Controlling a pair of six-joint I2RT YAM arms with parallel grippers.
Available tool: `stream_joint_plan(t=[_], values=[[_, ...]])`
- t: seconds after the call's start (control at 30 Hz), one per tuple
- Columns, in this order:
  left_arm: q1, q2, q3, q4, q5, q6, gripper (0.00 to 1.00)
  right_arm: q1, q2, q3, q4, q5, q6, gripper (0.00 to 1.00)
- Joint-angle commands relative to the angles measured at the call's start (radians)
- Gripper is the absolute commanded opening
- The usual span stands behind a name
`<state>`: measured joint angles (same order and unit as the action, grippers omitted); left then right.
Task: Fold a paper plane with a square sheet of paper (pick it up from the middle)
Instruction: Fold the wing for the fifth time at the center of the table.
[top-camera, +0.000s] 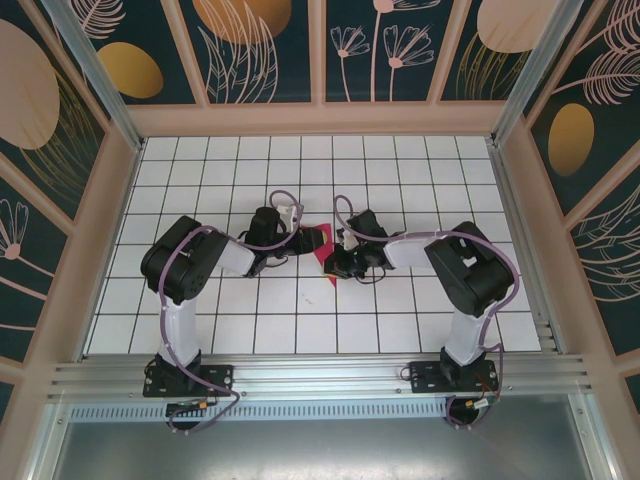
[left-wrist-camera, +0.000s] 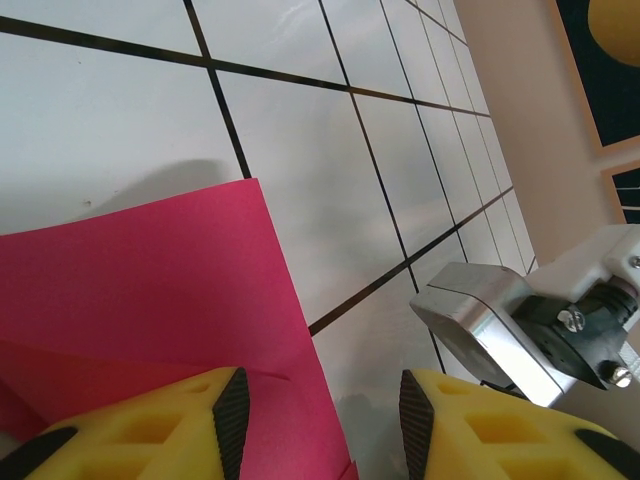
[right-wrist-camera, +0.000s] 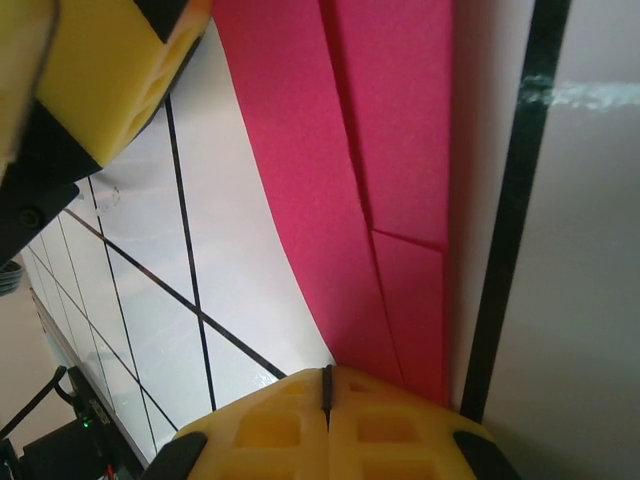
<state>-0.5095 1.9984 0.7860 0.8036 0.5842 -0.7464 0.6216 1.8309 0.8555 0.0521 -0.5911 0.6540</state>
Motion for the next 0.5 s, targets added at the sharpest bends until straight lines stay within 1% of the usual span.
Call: stream_joint_plan(t=[0.0, 0.13, 0.47], values=[[0.008, 0.000, 0.019, -0.083, -0.034, 0.051, 0.48, 0.009, 0.008, -0.060, -0.089, 0.037, -0.043, 0.00], [0.016, 0.009, 0.061, -0.130, -0.047, 0.088, 0.49, 0.005, -0.014, -0.127, -0.074, 0.009, -0.050, 0.00], [0.075, 0.046, 0.097, -0.090, 0.000, 0.068, 0.50, -0.007, -0.014, -0.165, -0.066, -0.010, -0.069, 0.00]])
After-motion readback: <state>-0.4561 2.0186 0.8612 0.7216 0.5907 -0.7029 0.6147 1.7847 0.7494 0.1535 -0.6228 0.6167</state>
